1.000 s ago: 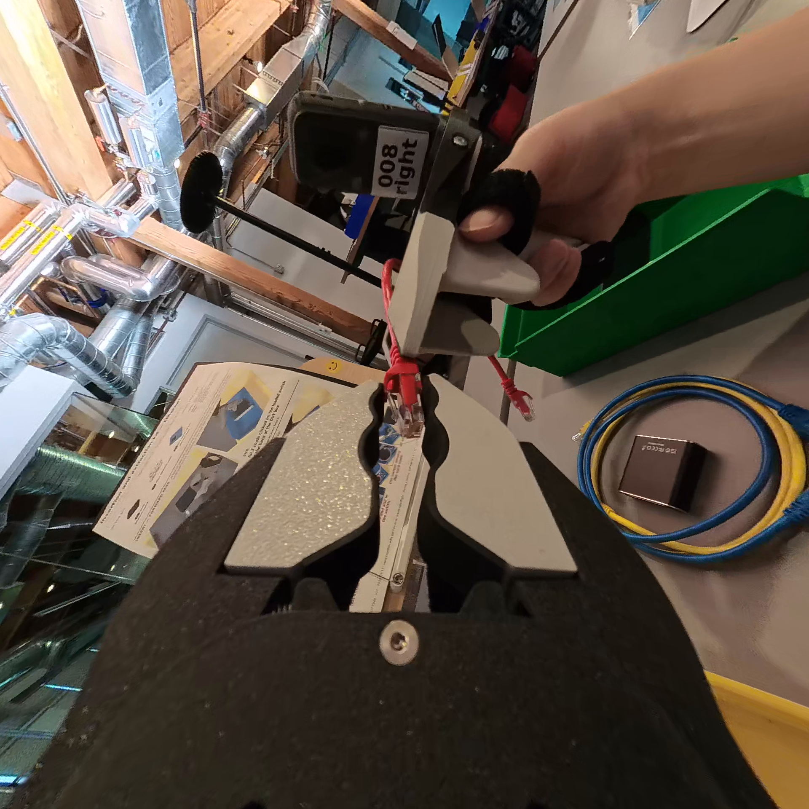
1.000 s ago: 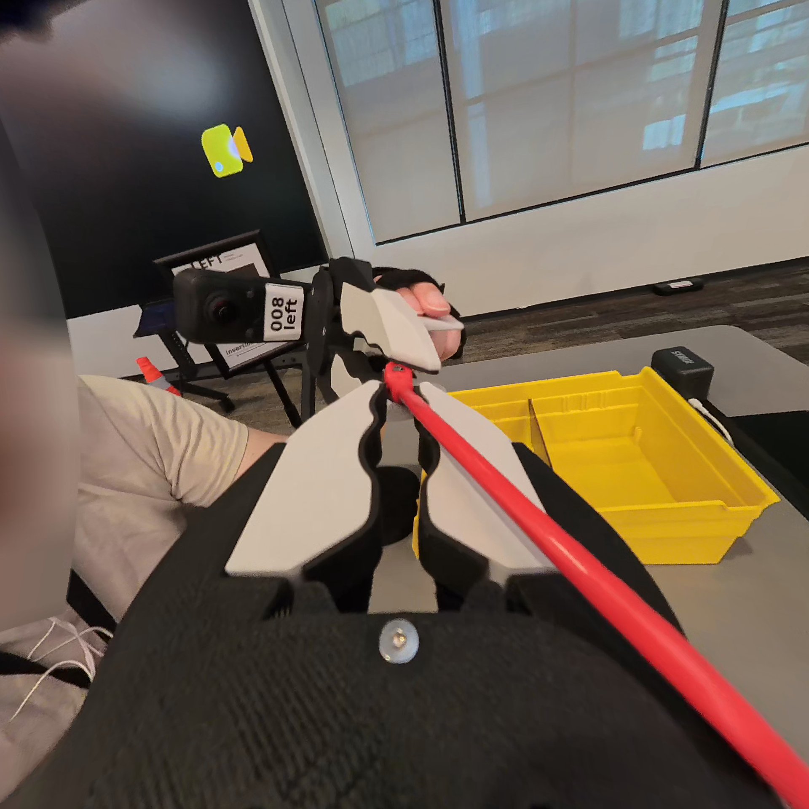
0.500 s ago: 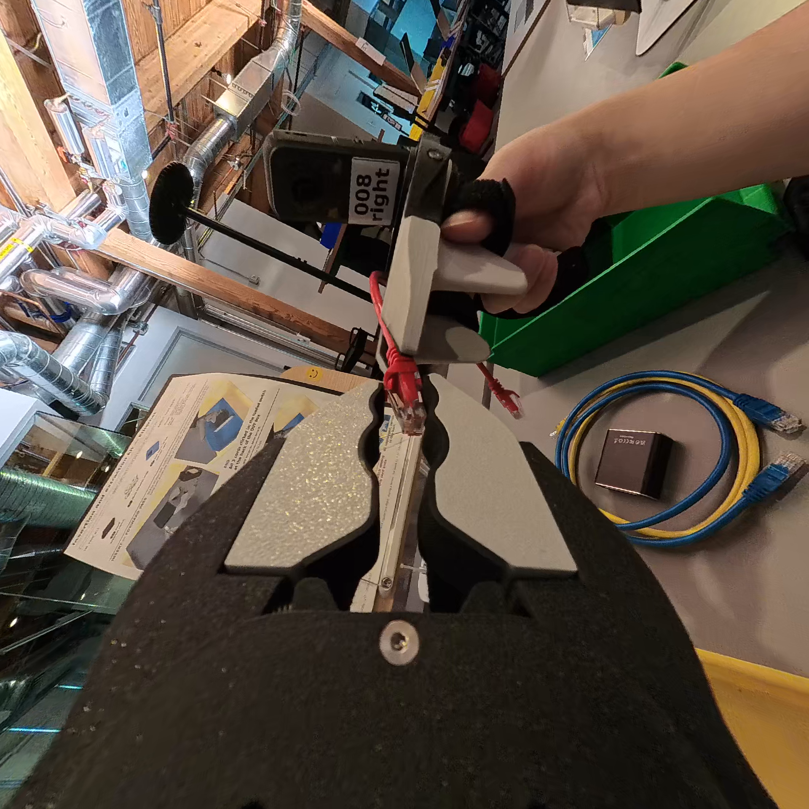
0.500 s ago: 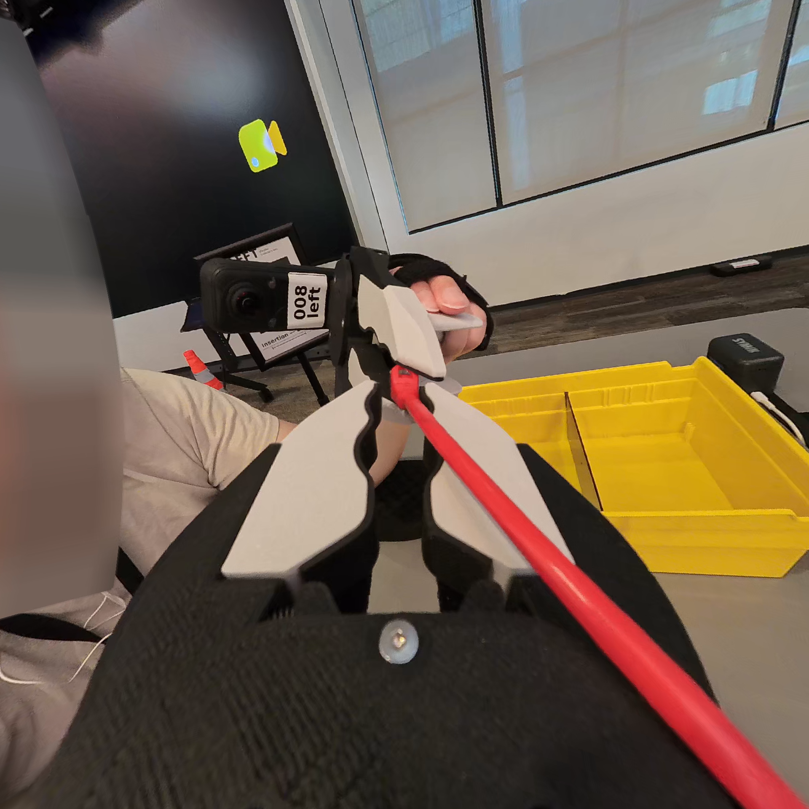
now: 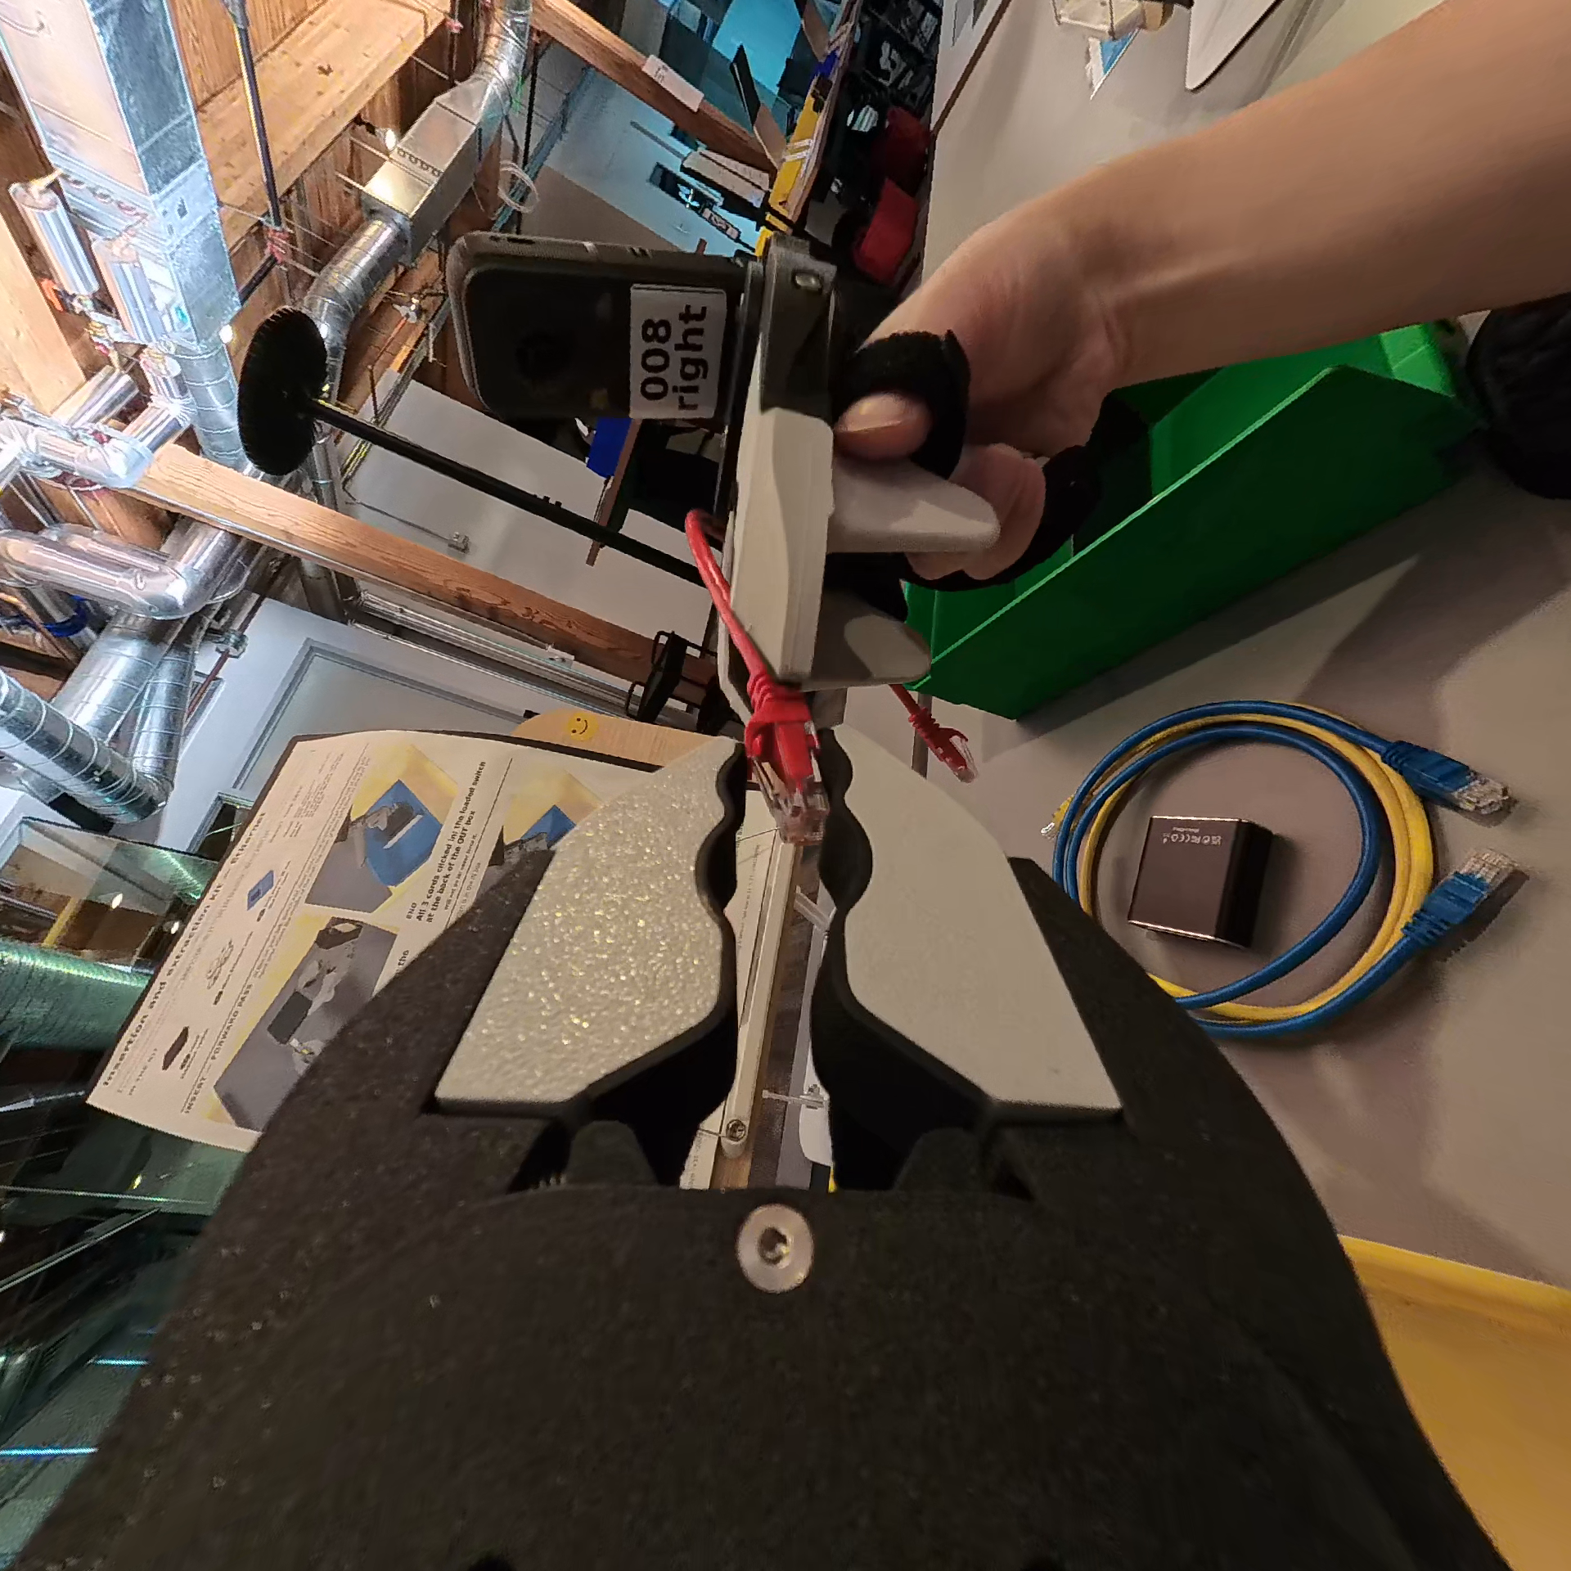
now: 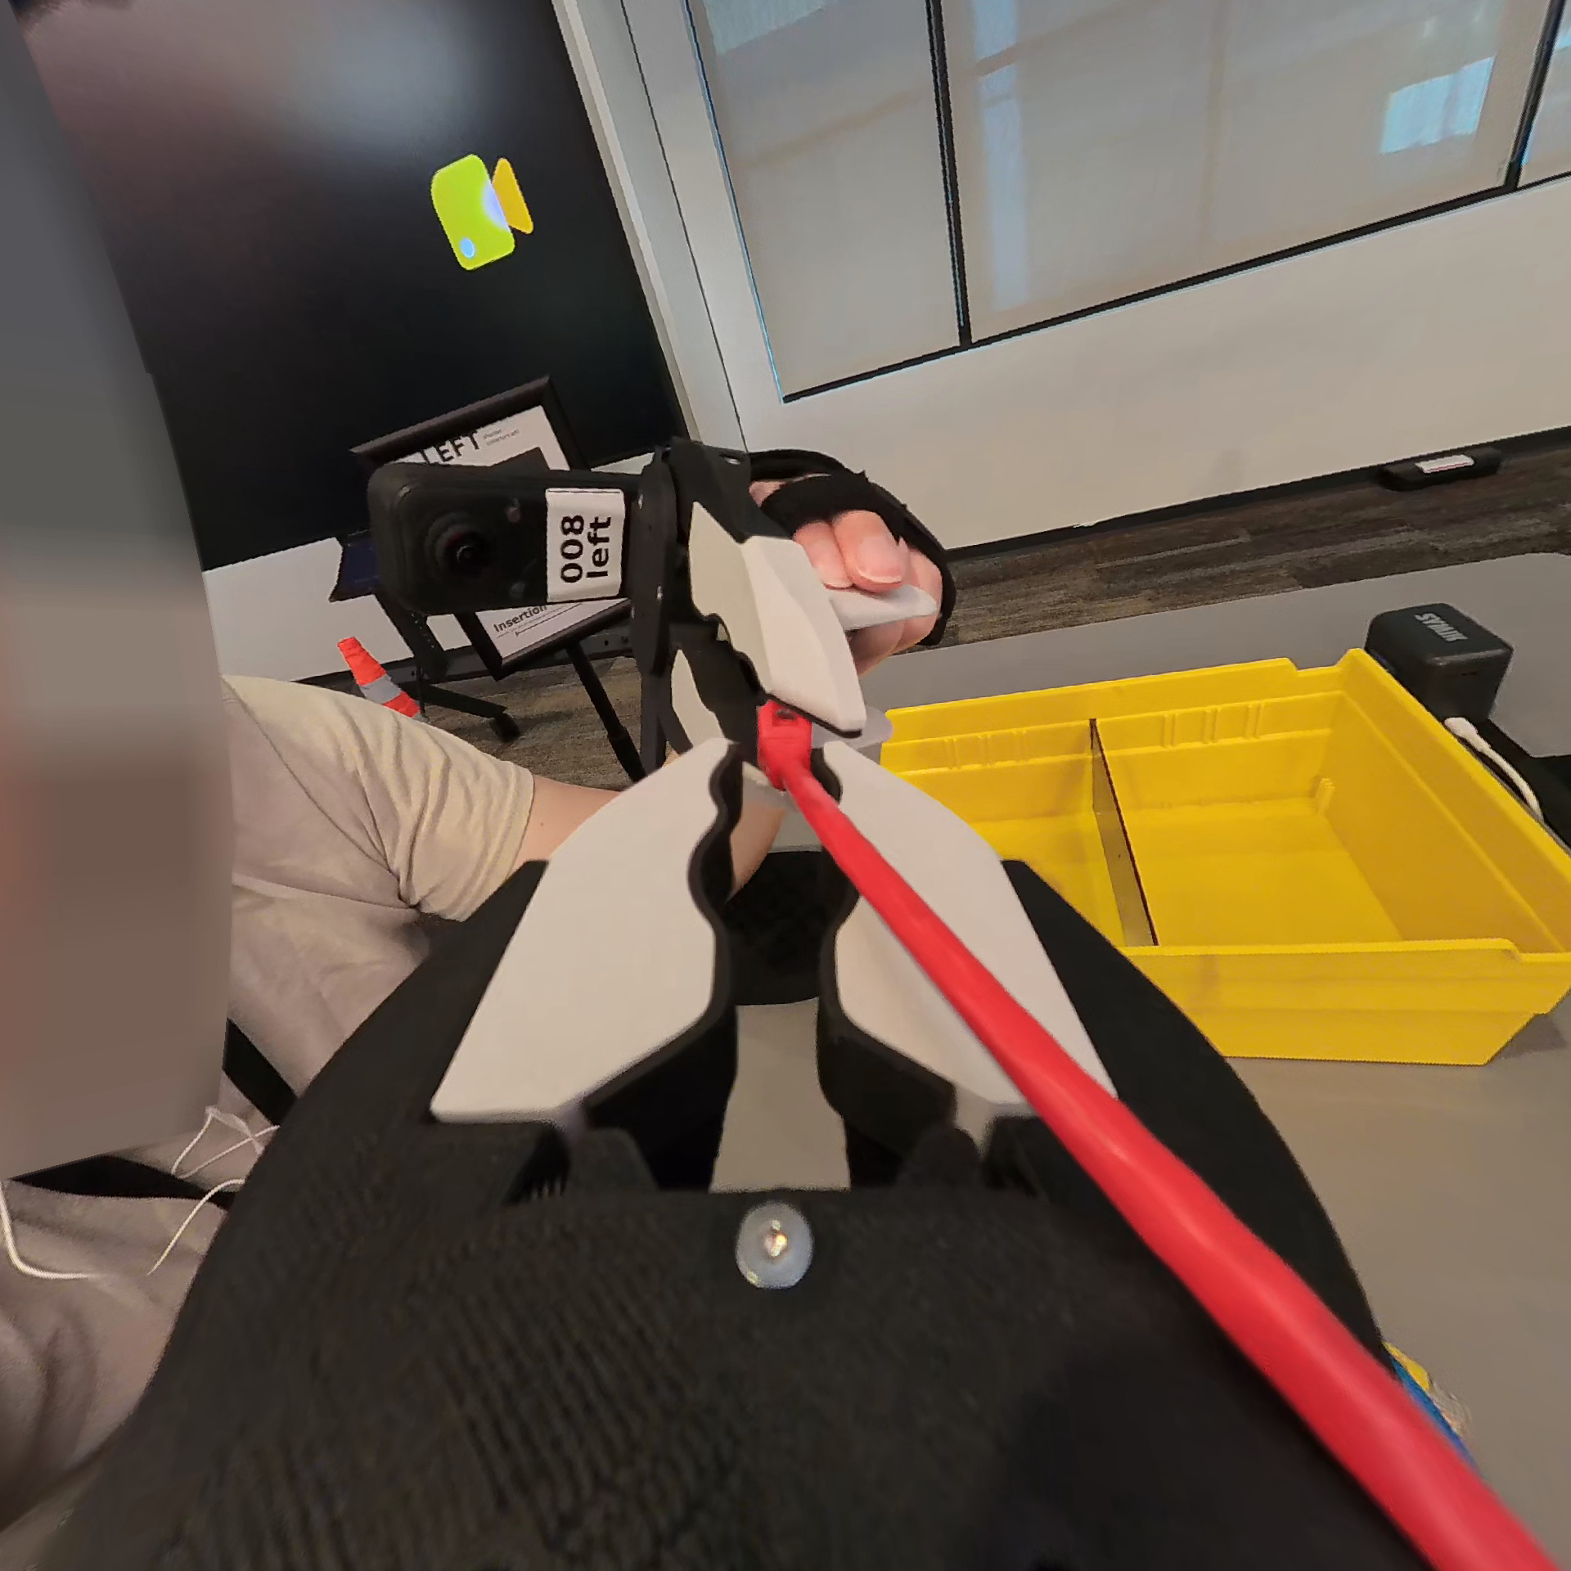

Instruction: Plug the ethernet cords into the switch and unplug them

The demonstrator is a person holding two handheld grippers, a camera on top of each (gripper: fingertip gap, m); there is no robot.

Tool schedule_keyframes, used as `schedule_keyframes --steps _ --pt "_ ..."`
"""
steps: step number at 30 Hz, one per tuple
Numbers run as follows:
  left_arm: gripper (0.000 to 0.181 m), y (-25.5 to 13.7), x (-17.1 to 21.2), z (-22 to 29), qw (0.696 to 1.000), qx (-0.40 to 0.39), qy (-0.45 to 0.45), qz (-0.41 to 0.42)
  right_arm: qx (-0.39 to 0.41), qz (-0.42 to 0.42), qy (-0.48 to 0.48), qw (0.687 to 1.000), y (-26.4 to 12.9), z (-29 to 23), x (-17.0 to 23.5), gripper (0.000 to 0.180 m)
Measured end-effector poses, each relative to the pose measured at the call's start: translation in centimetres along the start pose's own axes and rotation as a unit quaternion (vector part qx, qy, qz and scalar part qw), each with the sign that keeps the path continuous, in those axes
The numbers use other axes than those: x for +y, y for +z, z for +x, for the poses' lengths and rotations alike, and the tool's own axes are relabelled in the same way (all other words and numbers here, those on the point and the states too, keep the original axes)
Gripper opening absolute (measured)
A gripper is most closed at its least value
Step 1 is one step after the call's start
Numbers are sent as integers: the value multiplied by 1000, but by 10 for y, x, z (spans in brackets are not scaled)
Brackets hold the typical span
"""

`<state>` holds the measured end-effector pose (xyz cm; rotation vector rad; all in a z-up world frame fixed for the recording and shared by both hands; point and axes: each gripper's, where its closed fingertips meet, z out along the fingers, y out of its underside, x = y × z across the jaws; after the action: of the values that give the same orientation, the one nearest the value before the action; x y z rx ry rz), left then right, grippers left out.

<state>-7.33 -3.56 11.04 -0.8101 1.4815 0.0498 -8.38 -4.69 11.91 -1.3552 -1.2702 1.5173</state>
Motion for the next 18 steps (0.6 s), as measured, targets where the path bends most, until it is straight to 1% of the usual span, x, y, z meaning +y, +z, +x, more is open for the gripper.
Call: schedule_keyframes --steps 3,14,16,18 --pt "14 0 -2 1 1000 2 -1 5 -3 0 -5 1000 -1 0 0 12" --pt "15 3 3 1 1000 -2 10 -11 16 -8 -23 1000 -2 4 3 11" --pt "16 5 3 1 1000 -4 2 -10 17 -5 -27 999 -3 4 1 11" --pt "22 6 3 -3 999 -9 -28 -12 29 4 -41 999 -8 7 -3 12"
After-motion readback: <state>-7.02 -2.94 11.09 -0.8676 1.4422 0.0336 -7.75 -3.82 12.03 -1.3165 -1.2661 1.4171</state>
